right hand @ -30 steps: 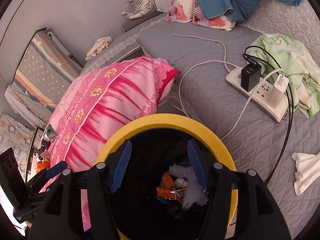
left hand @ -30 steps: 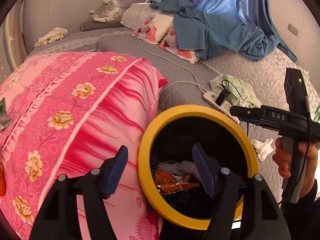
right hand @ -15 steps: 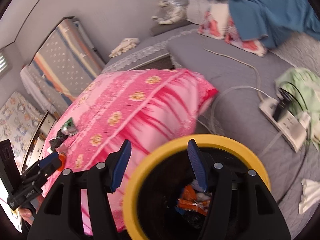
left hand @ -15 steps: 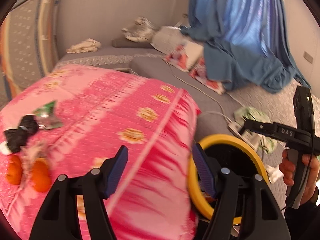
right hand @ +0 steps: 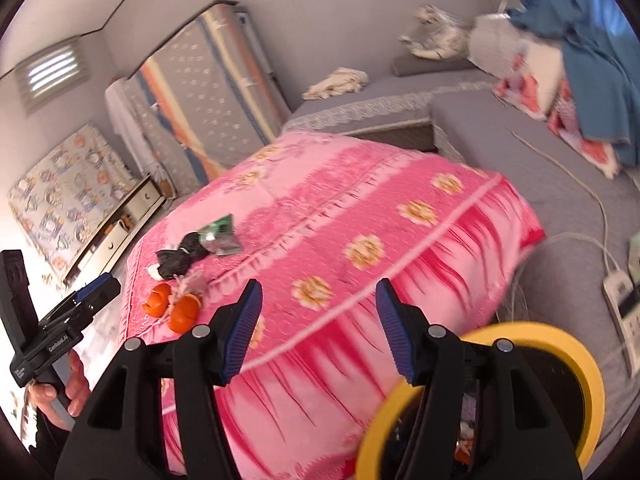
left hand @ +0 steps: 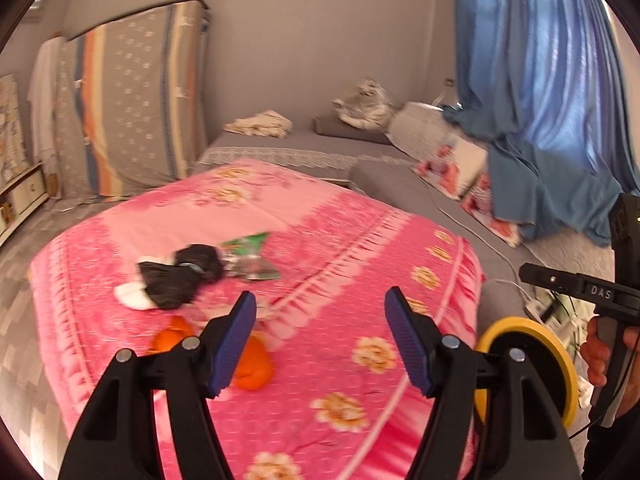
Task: Collect trash
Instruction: 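Move both open tools back over the trash on the bed, then grasp the green snack wrapper with the right tool while the left tool grasps an orange peel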
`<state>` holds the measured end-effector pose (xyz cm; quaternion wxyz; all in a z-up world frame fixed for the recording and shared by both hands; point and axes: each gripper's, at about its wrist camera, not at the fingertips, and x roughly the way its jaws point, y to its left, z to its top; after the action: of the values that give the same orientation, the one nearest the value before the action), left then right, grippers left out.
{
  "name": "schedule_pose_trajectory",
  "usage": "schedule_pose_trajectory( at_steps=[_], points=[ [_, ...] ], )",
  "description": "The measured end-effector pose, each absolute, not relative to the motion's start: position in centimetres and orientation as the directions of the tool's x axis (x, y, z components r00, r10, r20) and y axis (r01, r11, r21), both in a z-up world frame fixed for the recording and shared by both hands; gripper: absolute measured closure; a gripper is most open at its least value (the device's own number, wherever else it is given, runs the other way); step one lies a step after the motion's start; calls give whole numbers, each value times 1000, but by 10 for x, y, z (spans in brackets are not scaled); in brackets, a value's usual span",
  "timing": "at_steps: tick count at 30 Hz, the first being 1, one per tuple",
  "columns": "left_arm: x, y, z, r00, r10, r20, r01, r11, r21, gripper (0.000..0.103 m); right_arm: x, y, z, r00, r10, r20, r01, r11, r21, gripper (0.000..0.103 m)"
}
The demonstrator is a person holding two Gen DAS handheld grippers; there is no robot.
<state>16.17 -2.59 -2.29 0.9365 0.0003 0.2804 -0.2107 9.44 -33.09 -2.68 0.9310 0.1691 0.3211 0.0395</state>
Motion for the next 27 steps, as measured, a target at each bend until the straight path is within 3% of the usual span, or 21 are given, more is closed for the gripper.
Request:
schedule_pose_trajectory(
  at_steps=[12, 27],
  points=[
    [170, 49, -30, 795, -284, -535, 256, 958, -127, 39, 143, -264, -13, 767, 266, -584, -108, 951, 291, 47],
    [191, 77, -56, 770, -267, -579, 210, 964, -165, 39, 216, -198, -16, 711, 325, -623, -220, 945, 242, 47]
  ],
)
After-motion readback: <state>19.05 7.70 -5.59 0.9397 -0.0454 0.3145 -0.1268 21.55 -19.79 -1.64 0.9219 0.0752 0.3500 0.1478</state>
